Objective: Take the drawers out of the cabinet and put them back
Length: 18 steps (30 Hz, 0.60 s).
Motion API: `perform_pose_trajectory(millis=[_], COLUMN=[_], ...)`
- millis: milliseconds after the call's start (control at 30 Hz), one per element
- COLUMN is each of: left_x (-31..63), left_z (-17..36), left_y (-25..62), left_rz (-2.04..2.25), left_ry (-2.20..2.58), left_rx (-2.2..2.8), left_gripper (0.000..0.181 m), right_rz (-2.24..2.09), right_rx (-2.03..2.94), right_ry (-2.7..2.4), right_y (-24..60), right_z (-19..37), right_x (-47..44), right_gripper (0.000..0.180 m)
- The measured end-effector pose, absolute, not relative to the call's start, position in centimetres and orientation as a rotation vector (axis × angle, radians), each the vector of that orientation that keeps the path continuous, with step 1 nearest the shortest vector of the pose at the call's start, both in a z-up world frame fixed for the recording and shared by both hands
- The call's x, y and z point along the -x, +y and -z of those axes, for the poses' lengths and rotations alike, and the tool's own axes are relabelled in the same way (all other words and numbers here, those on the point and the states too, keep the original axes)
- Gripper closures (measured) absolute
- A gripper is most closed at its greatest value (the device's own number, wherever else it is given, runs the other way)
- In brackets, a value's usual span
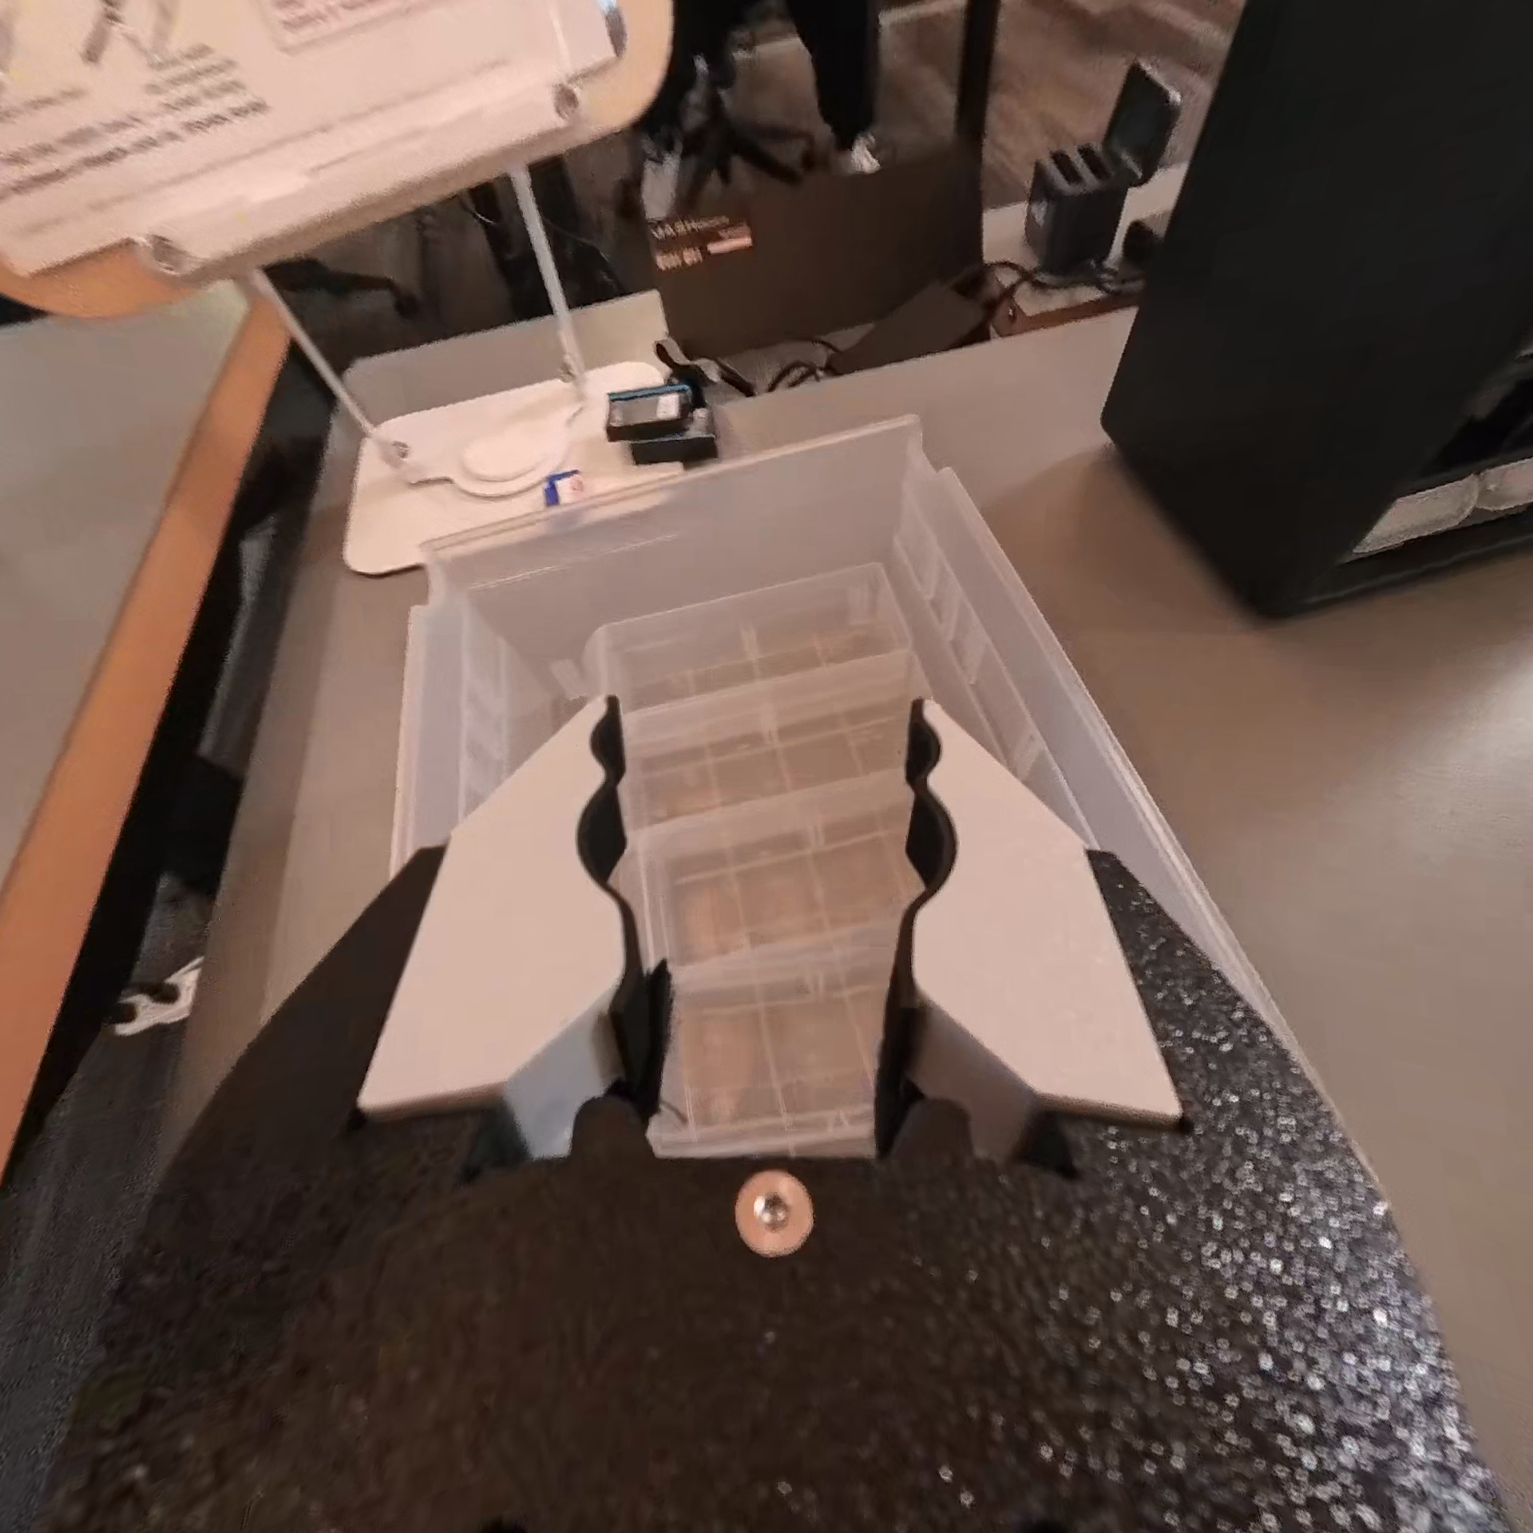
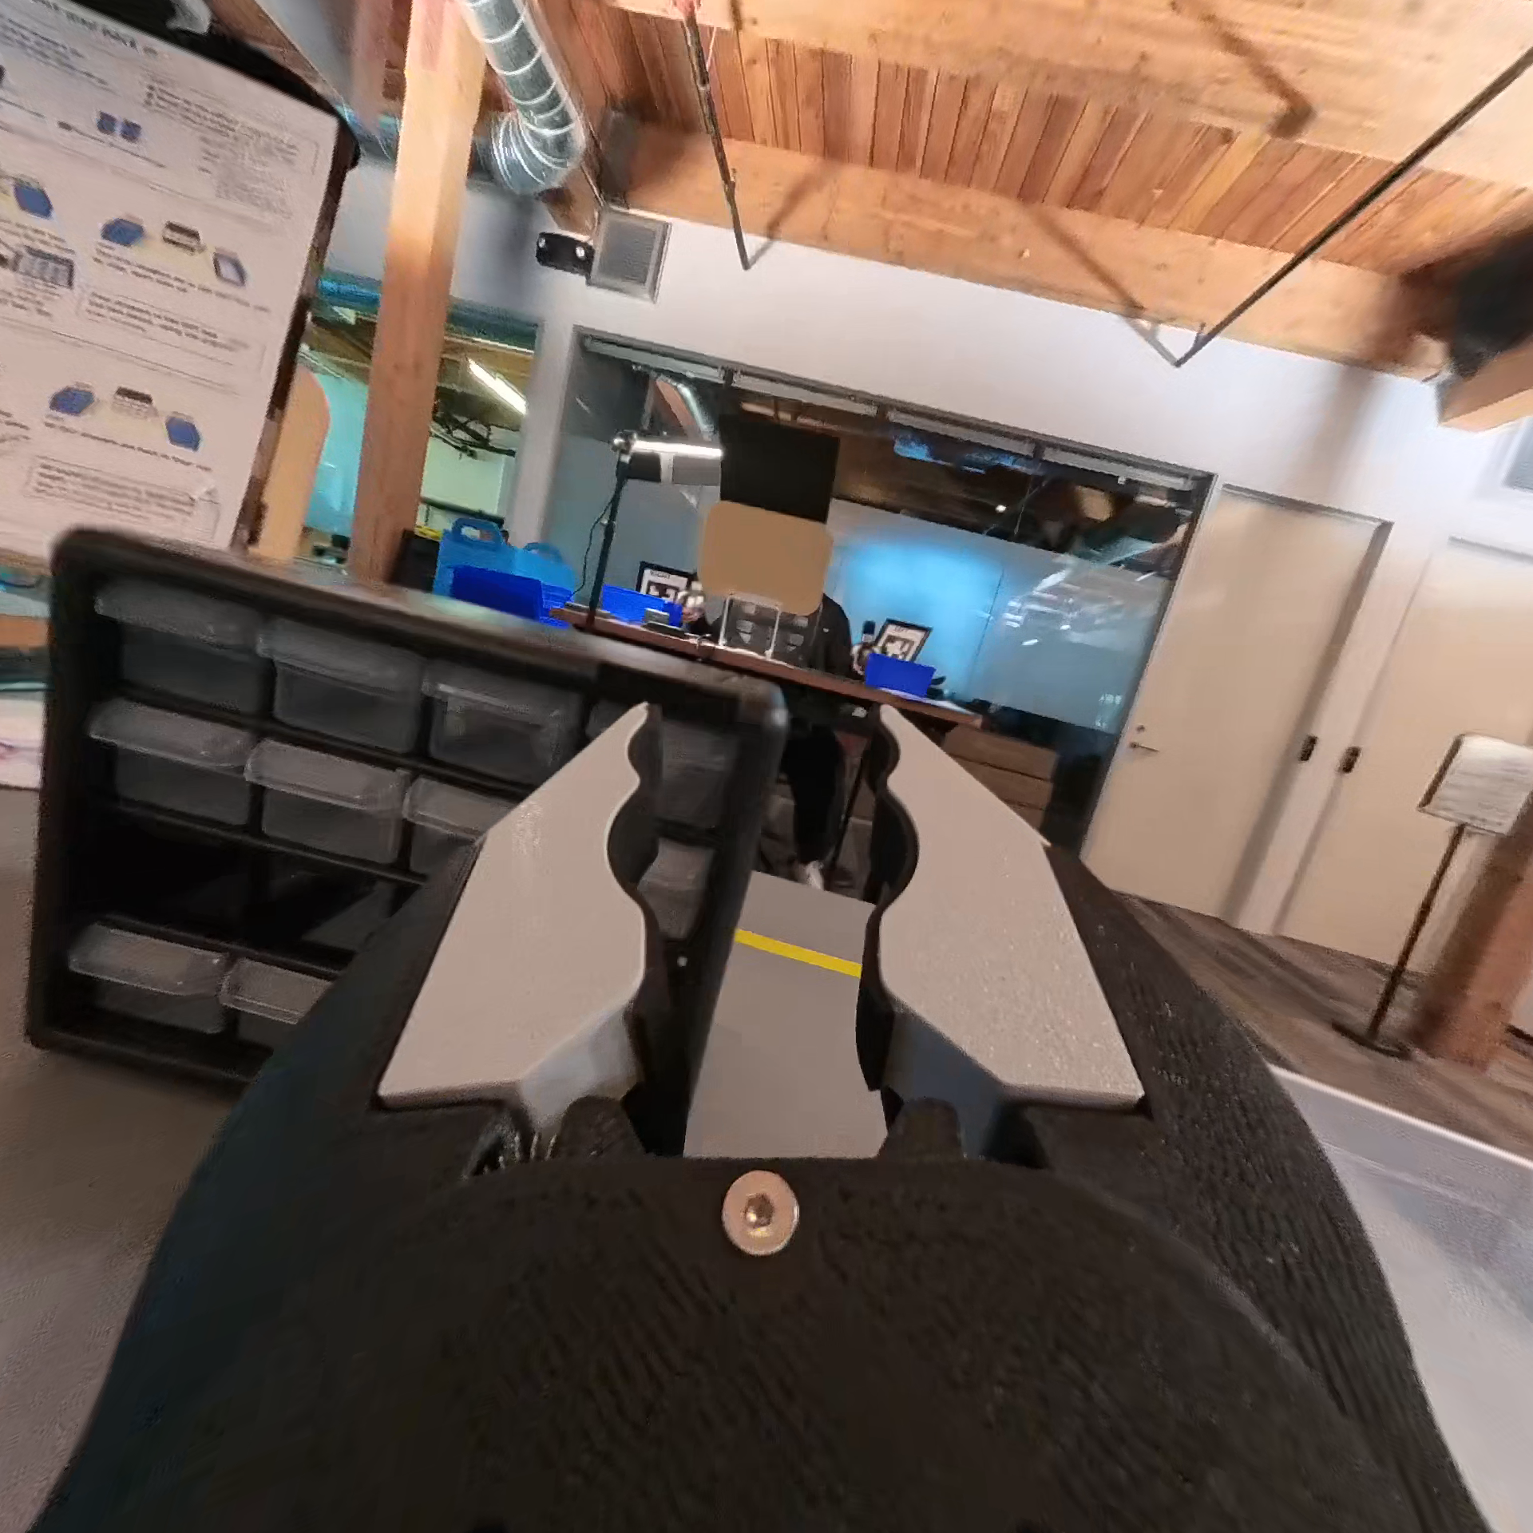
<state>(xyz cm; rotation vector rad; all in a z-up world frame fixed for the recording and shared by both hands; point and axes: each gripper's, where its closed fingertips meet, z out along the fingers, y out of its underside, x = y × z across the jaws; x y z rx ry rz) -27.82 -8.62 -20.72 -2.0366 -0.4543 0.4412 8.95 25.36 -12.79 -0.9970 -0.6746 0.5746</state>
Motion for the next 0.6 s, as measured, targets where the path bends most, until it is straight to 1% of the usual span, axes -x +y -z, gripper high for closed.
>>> perform_pose_trajectory(millis=[133, 233, 333, 400, 433, 500, 600], left_x=[31.2, 33.3, 34.7, 35.7, 36.1, 36.8, 37.6], left_z=[23.3, 24.9, 25.9, 26.6, 26.8, 27.2, 27.9], left_y=[-6.4, -5.6, -5.0, -4.7, -4.6, -4.2, -3.7], left_rz=[-0.400, -0.386, -0.368, -0.369, -0.378, -0.385, -0.378], left_ry=[-0.465, -0.467, -0.455, -0.466, -0.465, -0.473, -0.500], left_rx=[2.201, 2.294, 2.350, 2.385, 2.401, 2.429, 2.482], left_gripper=[0.116, 0.120, 0.128, 0.129, 0.129, 0.129, 0.128], right_rz=[-0.530, -0.551, -0.557, -0.563, -0.574, -0.624, -0.746], right_rx=[0.936, 0.937, 0.880, 0.851, 0.829, 0.836, 1.045], right_ry=[-0.712, -0.758, -0.794, -0.826, -0.847, -0.949, -1.129], right_y=[25.1, 25.1, 25.5, 26.0, 26.1, 26.3, 28.0], right_z=[16.0, 16.6, 14.4, 12.1, 10.7, 8.7, 8.9], right_x=[-5.4, -3.9, -3.7, -3.6, -3.5, -2.3, 0.1], right_gripper=[0.131, 0.130, 0.131, 0.132, 0.135, 0.147, 0.146])
